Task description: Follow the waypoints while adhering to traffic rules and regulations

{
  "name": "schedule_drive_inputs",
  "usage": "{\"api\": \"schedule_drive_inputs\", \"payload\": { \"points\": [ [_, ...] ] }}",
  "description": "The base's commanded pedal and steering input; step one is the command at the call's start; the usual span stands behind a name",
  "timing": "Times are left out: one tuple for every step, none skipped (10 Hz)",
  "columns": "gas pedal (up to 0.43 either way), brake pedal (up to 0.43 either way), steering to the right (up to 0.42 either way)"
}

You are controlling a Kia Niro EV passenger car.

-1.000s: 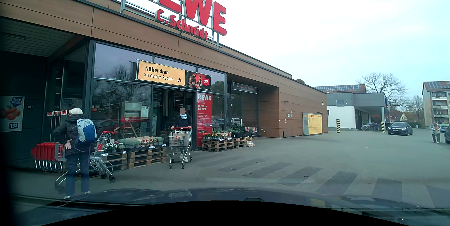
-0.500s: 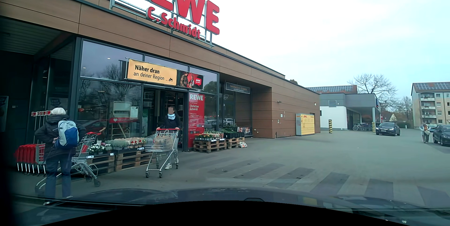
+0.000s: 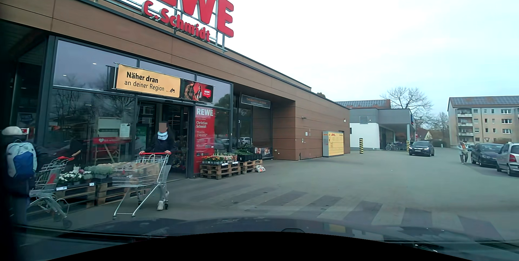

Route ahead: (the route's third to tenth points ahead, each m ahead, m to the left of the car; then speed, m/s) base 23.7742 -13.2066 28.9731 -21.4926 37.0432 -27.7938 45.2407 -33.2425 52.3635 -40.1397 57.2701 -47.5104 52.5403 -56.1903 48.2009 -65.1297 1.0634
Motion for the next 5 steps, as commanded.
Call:
{"api": "schedule_drive_inputs", "payload": {
  "points": [
    [0.248,0.0,0.75],
    [0.248,0.0,0.723],
    [0.248,0.0,0.685],
    [0.248,0.0,0.651],
    [0.248,0.0,0.612]
  ]
}}
